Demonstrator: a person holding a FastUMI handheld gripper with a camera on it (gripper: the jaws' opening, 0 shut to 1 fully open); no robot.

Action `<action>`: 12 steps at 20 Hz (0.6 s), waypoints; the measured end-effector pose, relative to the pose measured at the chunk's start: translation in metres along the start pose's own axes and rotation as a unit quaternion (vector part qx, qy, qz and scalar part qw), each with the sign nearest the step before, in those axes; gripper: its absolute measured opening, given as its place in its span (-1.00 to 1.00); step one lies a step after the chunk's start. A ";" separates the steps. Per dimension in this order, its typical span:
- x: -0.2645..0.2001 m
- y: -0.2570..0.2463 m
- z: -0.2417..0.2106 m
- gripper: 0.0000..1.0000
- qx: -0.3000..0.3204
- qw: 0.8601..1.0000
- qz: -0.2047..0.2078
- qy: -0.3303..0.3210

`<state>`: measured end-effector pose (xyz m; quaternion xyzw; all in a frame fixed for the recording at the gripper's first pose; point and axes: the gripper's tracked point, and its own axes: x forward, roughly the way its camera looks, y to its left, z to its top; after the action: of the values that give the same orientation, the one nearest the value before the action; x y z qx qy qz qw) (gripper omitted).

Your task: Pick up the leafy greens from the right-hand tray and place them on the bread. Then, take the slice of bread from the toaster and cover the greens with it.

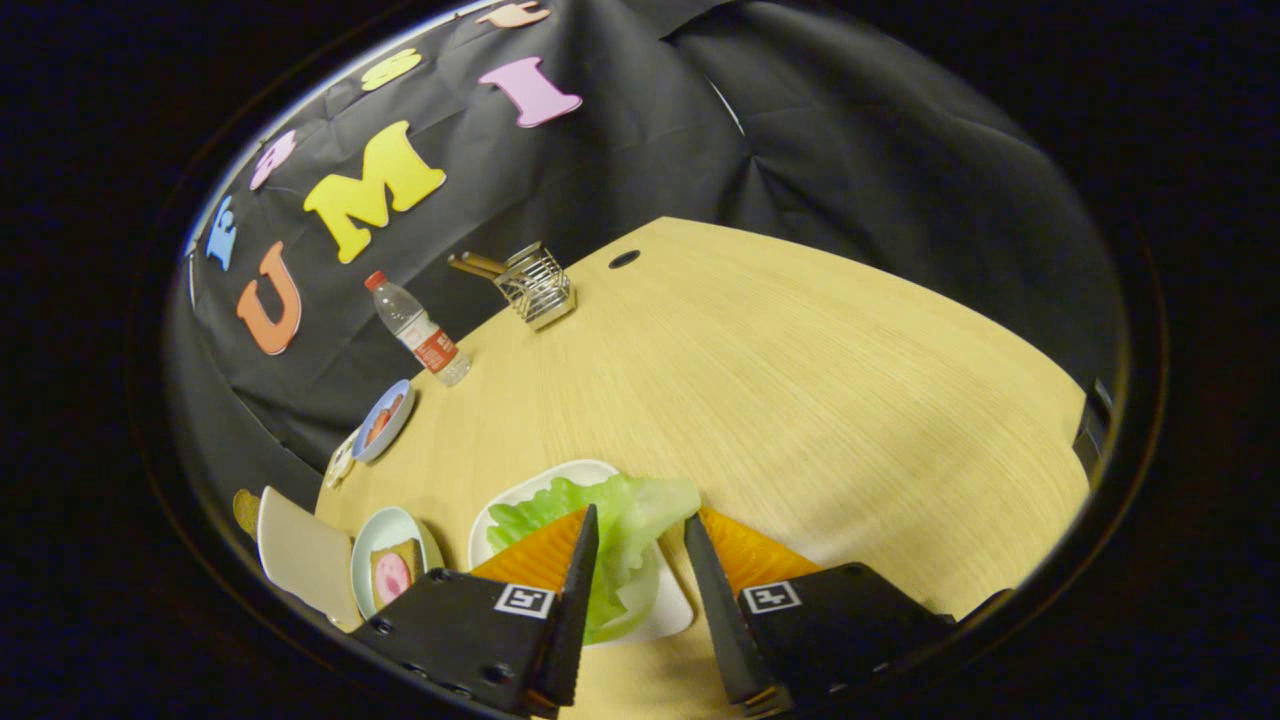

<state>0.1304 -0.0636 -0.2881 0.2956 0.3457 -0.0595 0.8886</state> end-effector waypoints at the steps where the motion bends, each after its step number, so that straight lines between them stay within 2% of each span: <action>1: 0.002 -0.002 -0.001 -0.10 -0.002 1.000 -0.001 0.002; 4: 0.001 -0.001 0.000 -0.54 -0.002 1.000 0.004 0.003; 9: -0.008 -0.004 0.010 -0.57 -0.037 0.999 0.004 -0.027; 11: -0.011 0.003 0.013 -0.99 -0.046 0.998 0.006 -0.030; 12: -0.014 0.007 0.011 -0.99 -0.053 0.998 0.013 -0.032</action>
<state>0.1289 -0.0657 -0.2692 0.2508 0.3162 -0.0390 0.9141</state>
